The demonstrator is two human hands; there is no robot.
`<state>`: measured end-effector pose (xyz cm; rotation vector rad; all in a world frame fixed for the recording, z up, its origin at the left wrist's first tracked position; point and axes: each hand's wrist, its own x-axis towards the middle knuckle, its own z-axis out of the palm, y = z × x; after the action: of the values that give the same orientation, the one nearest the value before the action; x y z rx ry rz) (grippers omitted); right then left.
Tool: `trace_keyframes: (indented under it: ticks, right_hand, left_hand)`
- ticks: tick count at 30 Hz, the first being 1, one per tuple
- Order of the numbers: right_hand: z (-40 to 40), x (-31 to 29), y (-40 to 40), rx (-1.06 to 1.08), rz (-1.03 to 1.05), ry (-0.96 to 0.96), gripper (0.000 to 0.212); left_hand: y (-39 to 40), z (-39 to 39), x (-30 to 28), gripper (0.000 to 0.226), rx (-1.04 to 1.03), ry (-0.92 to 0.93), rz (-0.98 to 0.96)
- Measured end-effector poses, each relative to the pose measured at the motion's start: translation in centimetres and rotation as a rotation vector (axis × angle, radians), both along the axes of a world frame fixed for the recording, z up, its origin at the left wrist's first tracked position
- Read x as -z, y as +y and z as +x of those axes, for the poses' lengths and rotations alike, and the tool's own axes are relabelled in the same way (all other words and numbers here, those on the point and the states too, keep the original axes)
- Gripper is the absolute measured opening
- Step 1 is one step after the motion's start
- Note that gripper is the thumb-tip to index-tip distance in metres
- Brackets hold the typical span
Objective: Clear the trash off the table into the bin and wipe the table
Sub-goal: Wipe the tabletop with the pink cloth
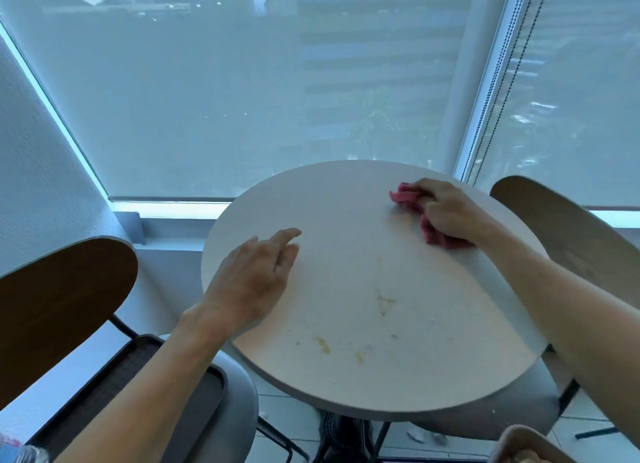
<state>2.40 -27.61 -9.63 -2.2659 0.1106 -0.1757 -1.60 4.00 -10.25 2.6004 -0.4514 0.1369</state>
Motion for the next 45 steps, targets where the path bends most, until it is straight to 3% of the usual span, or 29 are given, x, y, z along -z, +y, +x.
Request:
trace_keyframes:
  ticks: [6, 12, 15, 17, 19, 22, 28, 37, 45]
  right_hand:
    - [-4.3, -0.7, 7.2, -0.343, -0.063, -0.008, 0.034]
    - [-7.6, -0.2, 9.2, -0.521, -0.141, -0.052, 0.041]
    - [-7.8, -0.8, 9.0, -0.508, 0.161, -0.085, 0.032]
    - [-6.5, -1.8, 7.9, -0.367, 0.405, -0.16, 0.031]
    - [-3.9, -2.8, 5.9, -0.207, 0.474, -0.257, 0.032]
    - [0.4, -3.8, 2.5, -0.031, 0.377, -0.255, 0.029]
    - [3.9, -1.1, 2.0, 0.039, -0.011, -0.046, 0.035]
    - [0.3, -1.3, 9.1, -0.175, -0.161, -0.085, 0.035]
    - [-4.7, 0.1, 12.2, -0.406, -0.098, -0.125, 0.037]
  left_hand:
    - [0.9, 0.4, 0.7, 0.04, -0.014, 0.007, -0.043]
    - [0.8, -0.2, 0.8, 0.041, -0.002, 0.009, -0.101]
    - [1.1, -0.2, 0.9, 0.046, 0.004, 0.049, -0.118]
    - [1.3, -0.2, 0.9, 0.05, 0.01, 0.086, -0.14]
    - [1.4, 0.0, 0.9, 0.052, 0.009, 0.104, -0.158]
    - [1.4, 0.1, 0.8, 0.055, -0.002, 0.127, -0.155]
    - [1.4, -0.1, 0.6, 0.057, -0.004, 0.135, -0.149]
    - [1.2, -0.4, 0.2, 0.055, -0.023, 0.087, -0.148]
    - [0.6, -0.6, 0.3, 0.039, -0.01, -0.039, -0.088]
